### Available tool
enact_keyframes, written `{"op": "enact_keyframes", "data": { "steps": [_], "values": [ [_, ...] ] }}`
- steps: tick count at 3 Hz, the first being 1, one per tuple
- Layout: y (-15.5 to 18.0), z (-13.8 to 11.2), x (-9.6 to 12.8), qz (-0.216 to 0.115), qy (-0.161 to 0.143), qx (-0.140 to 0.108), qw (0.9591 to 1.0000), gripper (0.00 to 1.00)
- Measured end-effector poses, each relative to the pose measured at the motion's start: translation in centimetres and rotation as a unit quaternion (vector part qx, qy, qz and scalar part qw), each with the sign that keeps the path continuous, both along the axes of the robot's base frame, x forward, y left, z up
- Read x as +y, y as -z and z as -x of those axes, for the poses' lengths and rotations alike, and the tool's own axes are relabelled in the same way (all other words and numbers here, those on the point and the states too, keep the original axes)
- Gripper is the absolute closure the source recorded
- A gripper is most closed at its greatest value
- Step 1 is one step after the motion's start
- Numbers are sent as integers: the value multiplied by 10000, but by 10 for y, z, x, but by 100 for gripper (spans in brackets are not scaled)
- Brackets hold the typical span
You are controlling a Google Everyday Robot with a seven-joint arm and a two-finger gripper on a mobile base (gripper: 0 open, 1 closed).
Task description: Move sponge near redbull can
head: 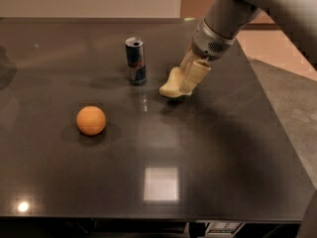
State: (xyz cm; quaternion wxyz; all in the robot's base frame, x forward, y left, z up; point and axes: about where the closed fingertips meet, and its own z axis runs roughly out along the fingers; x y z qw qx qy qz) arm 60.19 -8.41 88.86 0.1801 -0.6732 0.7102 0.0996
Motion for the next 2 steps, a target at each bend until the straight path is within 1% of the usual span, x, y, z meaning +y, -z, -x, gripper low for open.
{"op": "enact_keyframes", "data": {
  "steps": [1,2],
  "values": [
    [3,-16,19,-141,16,9,9999,100],
    [9,-30,32,-189,36,26,9998,82]
  ]
}}
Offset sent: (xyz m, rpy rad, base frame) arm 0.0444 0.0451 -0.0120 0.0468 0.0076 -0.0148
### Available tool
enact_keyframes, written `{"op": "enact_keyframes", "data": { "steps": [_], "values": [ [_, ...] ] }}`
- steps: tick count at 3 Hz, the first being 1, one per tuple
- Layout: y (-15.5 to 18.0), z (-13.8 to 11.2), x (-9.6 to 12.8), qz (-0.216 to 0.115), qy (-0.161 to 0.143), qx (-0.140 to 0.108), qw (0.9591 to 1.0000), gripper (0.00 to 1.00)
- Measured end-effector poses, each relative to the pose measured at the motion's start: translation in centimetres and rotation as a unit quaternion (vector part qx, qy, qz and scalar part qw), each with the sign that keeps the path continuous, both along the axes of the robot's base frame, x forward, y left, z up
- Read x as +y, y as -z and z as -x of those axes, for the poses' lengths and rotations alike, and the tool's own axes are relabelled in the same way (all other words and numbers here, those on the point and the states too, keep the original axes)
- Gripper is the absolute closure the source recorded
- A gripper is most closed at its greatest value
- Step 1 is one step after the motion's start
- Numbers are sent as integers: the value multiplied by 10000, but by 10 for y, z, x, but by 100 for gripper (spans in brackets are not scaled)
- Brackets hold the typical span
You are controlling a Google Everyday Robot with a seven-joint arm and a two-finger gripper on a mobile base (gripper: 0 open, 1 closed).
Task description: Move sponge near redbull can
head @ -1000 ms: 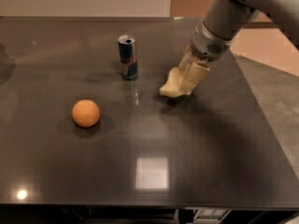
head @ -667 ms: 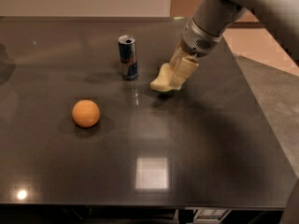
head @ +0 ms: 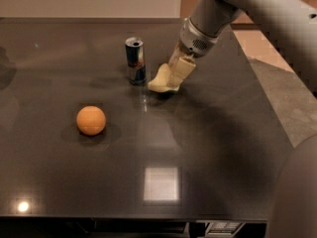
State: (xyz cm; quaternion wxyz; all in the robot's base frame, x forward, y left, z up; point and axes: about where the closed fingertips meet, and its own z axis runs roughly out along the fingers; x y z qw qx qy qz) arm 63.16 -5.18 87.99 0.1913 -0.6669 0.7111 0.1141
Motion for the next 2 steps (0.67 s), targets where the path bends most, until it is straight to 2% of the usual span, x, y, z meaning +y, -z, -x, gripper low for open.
{"op": "enact_keyframes", "data": {
  "steps": [2],
  "values": [
    [8,-9,9,-21,3,43,10000,36]
  ]
}}
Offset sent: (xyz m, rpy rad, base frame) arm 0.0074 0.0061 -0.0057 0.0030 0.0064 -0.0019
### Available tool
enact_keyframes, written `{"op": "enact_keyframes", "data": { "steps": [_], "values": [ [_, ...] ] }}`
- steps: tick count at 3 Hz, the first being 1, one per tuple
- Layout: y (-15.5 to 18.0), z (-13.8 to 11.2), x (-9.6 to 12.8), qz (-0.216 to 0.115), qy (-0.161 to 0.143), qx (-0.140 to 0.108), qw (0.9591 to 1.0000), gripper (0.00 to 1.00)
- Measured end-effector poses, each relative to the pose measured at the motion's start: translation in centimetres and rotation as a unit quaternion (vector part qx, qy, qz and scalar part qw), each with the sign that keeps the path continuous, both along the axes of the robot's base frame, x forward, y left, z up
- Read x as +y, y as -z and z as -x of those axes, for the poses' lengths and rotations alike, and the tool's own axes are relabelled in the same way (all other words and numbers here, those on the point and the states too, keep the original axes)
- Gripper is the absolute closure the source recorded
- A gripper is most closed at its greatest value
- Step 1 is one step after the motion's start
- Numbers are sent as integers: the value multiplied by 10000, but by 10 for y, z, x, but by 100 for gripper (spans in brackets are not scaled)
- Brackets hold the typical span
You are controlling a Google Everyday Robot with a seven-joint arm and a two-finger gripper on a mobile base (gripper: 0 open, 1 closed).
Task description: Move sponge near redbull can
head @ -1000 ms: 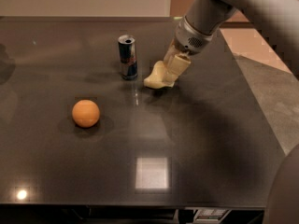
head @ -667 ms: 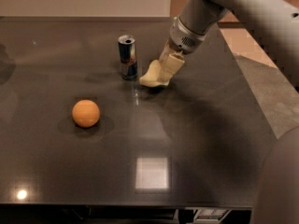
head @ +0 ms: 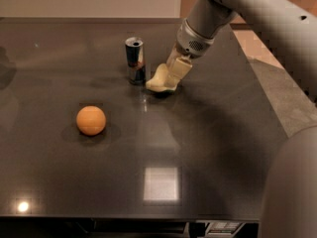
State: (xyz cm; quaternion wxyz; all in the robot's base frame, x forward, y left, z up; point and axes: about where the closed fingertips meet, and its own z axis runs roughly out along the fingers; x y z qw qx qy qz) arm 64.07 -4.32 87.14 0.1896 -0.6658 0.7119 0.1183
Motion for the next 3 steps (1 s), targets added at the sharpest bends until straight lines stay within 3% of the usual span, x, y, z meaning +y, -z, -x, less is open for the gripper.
{"op": "enact_keyframes", "data": {
  "steps": [1,2,3],
  "values": [
    [2,-1,2,-3,-9,7,10000,13],
    [4,-1,3,-5,-16,13,10000,0],
    [4,-1,3,-5,-16,13,10000,0]
  ]
}}
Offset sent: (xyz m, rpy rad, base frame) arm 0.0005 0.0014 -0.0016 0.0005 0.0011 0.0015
